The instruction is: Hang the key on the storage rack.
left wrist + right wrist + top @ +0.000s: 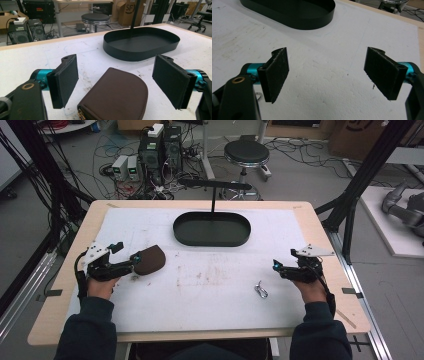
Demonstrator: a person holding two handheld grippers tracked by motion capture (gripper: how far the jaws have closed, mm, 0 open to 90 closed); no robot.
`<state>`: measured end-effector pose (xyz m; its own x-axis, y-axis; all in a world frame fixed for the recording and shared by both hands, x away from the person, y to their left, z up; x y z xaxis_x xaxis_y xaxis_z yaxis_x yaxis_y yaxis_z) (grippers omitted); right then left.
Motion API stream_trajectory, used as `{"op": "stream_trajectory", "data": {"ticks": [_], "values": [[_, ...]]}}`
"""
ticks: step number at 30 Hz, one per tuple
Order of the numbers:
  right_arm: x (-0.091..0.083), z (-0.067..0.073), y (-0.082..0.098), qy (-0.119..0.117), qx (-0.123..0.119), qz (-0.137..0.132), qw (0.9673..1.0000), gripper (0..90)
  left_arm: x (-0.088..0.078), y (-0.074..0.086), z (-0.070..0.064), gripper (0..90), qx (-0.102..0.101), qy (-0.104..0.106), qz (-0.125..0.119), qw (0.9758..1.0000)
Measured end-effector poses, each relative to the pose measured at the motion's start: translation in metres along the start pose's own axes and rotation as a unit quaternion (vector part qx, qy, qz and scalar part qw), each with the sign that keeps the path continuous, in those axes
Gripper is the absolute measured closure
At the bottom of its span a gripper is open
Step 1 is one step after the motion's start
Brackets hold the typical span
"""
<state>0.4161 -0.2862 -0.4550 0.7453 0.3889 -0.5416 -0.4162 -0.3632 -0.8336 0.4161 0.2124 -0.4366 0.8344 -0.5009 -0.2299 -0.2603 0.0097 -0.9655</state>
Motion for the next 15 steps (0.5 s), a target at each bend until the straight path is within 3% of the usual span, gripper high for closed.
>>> {"op": "stream_trajectory", "data": {"ticks": [9, 15], "values": [[-0.0019, -0.0018, 0.0028, -0.005, -0.002, 0.0, 1.0, 20.6, 0.0022, 0.0006, -0.0024, 20.7, 0.002, -0.001, 0.002, 1.0], [-0.0028, 0.0064, 0.0038, -0.036, -0.013, 0.003, 0.9993, 27.2, 0.0021, 0.0008, -0.0029, 20.7, 0.003, 0.002, 0.003, 1.0]]}}
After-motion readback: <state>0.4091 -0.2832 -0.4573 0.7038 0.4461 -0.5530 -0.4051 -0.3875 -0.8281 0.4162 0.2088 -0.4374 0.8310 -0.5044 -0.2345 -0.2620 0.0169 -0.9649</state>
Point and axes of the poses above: each handheld gripper's, and its own axes: x roughly forward along the jaws, y roughly out of its underside, z roughly to its left, the point moved 10 cm from there along x, roughly forward along the jaws, and after that the axes turned 3 degrees about -x, right-handed, at the moved point
